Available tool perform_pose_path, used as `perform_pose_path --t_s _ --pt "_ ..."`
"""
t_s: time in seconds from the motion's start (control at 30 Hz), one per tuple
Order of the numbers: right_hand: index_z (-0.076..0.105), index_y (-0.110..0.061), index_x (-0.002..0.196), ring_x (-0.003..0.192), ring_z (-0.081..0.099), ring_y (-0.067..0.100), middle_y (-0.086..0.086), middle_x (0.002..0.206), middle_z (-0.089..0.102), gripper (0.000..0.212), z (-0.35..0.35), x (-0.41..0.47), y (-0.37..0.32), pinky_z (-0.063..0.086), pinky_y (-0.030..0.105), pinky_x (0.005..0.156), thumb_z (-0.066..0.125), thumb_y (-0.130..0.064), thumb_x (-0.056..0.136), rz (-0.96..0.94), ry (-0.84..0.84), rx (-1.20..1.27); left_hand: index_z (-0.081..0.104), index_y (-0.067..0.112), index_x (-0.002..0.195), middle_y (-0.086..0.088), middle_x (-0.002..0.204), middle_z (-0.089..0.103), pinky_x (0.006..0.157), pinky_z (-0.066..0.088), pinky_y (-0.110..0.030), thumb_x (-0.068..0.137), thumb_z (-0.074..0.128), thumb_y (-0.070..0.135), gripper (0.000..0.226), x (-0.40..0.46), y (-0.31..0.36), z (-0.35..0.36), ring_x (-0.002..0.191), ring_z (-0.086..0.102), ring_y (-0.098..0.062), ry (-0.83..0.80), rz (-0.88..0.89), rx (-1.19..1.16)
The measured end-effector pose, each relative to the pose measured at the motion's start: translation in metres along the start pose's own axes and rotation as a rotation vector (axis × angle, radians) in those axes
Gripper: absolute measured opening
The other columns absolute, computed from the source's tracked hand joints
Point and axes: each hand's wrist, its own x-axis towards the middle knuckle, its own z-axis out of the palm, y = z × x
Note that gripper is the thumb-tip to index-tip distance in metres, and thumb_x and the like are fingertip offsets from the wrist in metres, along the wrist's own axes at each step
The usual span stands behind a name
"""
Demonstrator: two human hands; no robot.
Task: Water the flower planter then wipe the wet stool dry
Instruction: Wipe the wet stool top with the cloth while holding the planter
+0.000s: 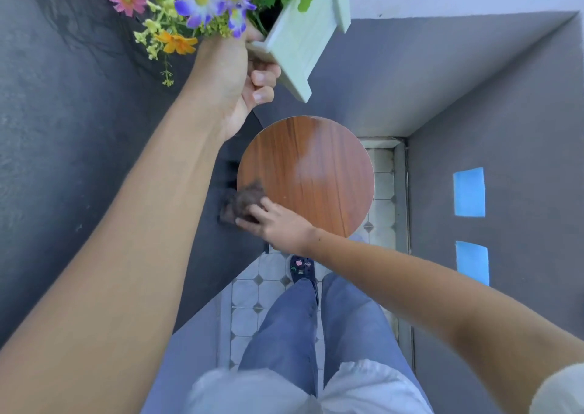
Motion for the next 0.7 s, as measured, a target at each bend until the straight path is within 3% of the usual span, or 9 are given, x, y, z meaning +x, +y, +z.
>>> perform_pose_path --t_s 0.07,0.13,0.17,0.23,0.33,0.43,0.53,0.63,0.7 --pt "0.052 -0.013 0.142 0.096 0.038 0.031 0.013 0.12 0.052 0.068 0.006 -0.01 -0.002 0.052 0.039 0.077 0.069 -0.004 0.077 -0.132 -0.08 -0.035 0.041 0.011 0.069 -0.01 0.065 0.045 0.043 0.021 -0.023 0.094 0.032 0.006 0.028 0.001 0.002 -0.001 0.045 0.031 -0.013 0.002 -0.003 0.001" --pt "0.049 -0.016 0.144 0.095 0.04 0.029 0.012 0.123 0.052 0.065 0.0 -0.017 0.014 0.051 0.04 0.079 0.066 -0.009 0.082 -0.081 -0.038 -0.047 0.042 0.011 0.071 -0.01 0.065 0.045 0.043 0.021 -0.023 0.094 0.033 0.006 0.026 0.001 0.004 -0.003 0.045 0.031 -0.013 -0.002 -0.001 -0.004" --pt "0.048 -0.016 0.145 0.097 0.043 0.03 0.013 0.125 0.052 0.058 -0.007 -0.021 0.027 0.051 0.042 0.081 0.055 -0.009 0.088 -0.009 -0.009 -0.046 0.042 0.011 0.072 -0.01 0.065 0.045 0.043 0.02 -0.024 0.094 0.033 0.006 0.025 0.002 0.004 -0.005 0.045 0.031 -0.013 -0.003 0.001 -0.004" --pt "0.046 -0.016 0.146 0.104 0.046 0.035 0.016 0.13 0.051 0.059 -0.024 -0.028 0.061 0.051 0.047 0.085 0.042 -0.004 0.088 0.24 0.074 -0.021 0.042 0.011 0.073 -0.01 0.064 0.045 0.043 0.021 -0.024 0.094 0.033 0.005 0.025 0.003 0.003 -0.006 0.044 0.031 -0.013 -0.002 0.007 0.004" --pt "0.048 -0.017 0.142 0.105 0.044 0.035 0.015 0.126 0.051 0.06 -0.047 -0.025 0.108 0.052 0.044 0.082 0.051 0.001 0.084 0.745 0.259 0.003 0.041 0.011 0.075 -0.01 0.066 0.045 0.043 0.022 -0.023 0.095 0.032 0.006 0.023 0.004 0.001 -0.007 0.045 0.032 -0.013 -0.012 0.016 0.007" --pt "0.045 -0.016 0.143 0.104 0.043 0.034 0.013 0.127 0.049 0.066 -0.054 0.001 0.119 0.051 0.041 0.08 0.052 0.005 0.08 0.935 0.282 -0.004 0.043 0.011 0.072 -0.01 0.065 0.046 0.043 0.022 -0.023 0.096 0.032 0.006 0.027 0.003 -0.001 -0.005 0.045 0.032 -0.012 -0.009 0.011 0.006" --pt "0.041 -0.015 0.146 0.11 0.042 0.038 0.015 0.133 0.045 0.075 -0.05 0.033 0.093 0.049 0.045 0.089 0.054 0.007 0.076 0.86 0.22 0.028 0.042 0.011 0.071 -0.009 0.064 0.045 0.043 0.021 -0.023 0.095 0.032 0.006 0.027 0.002 0.0 -0.002 0.044 0.032 -0.012 -0.007 0.01 0.007" --pt "0.038 -0.015 0.15 0.115 0.04 0.039 0.016 0.139 0.042 0.069 -0.032 0.051 0.037 0.044 0.044 0.099 0.049 0.003 0.085 0.486 0.056 0.041 0.04 0.012 0.073 -0.009 0.065 0.043 0.043 0.021 -0.024 0.096 0.031 0.007 0.025 -0.001 0.003 -0.002 0.044 0.031 -0.012 -0.026 0.02 0.014" --pt "0.041 -0.015 0.149 0.109 0.043 0.034 0.013 0.133 0.046 0.064 -0.022 0.047 0.008 0.046 0.041 0.092 0.053 -0.004 0.087 0.227 -0.038 0.033 0.041 0.011 0.078 -0.009 0.066 0.042 0.044 0.02 -0.024 0.096 0.03 0.007 0.021 -0.004 0.004 -0.003 0.045 0.031 -0.012 -0.031 0.026 0.023"
